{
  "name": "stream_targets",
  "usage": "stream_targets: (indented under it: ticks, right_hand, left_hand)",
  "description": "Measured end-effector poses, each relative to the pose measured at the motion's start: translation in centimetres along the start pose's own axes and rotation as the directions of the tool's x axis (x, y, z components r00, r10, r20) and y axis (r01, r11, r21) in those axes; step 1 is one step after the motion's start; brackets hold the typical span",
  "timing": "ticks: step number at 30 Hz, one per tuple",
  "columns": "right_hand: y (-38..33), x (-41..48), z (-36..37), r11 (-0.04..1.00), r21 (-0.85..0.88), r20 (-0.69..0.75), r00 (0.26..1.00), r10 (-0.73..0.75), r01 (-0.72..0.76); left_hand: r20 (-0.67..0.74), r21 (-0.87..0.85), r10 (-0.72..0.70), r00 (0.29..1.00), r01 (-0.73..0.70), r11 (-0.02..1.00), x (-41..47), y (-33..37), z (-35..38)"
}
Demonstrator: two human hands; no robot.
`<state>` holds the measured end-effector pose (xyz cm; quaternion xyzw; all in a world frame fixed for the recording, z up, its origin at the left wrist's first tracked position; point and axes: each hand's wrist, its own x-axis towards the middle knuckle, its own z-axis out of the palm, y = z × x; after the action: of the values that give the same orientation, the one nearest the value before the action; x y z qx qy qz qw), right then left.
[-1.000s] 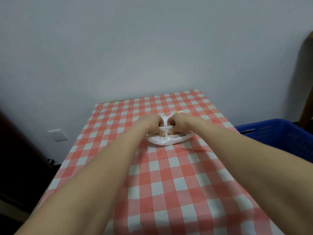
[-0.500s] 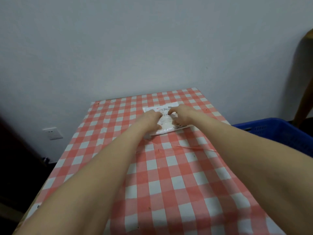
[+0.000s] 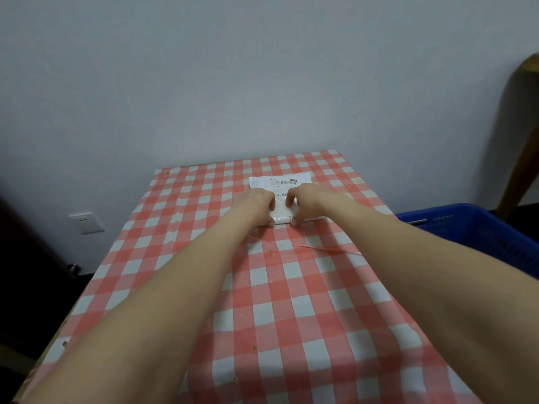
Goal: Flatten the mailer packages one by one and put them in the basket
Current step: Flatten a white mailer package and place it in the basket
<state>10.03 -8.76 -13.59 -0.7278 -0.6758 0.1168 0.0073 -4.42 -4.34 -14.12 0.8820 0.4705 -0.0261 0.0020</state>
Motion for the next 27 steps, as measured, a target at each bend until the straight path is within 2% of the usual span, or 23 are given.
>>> stream_targets:
  ticks: [7, 14, 23, 25, 27]
  right_hand:
    - [0.2, 1.0, 1.0, 0.999, -0.048, -0.014, 1.000, 0.023, -0.023]
    - [0.0, 2.4, 0.9, 0.996, -0.087, 0.040, 0.999, 0.003, 0.001]
    - [0.7, 1.3, 0.9, 0.997, 0.065, 0.042, 0.998, -0.041, 0.038]
    - [1.1, 0.9, 0.2, 0.992, 0.123, 0.071, 0.997, -0.041, 0.033]
    - [1.3, 0.6, -0.7, 0.978, 0.205, 0.035, 0.998, -0.043, 0.034]
  left_hand:
    - [0.007, 0.008, 0.007, 1.000, -0.007, 1.000, 0.8, -0.1, 0.4]
    - [0.047, -0.034, 0.012, 0.999, -0.011, 0.999, 1.8, -0.4, 0.2]
    - [0.112, -0.093, 0.059, 0.992, -0.049, 0.994, 1.4, -0.8, -0.2]
    - [0.177, -0.206, 0.044, 0.983, -0.007, 0.978, 1.2, -1.0, -1.0]
    - [0.173, -0.317, 0.022, 0.985, 0.035, 0.948, 1.0, -1.3, -2.1]
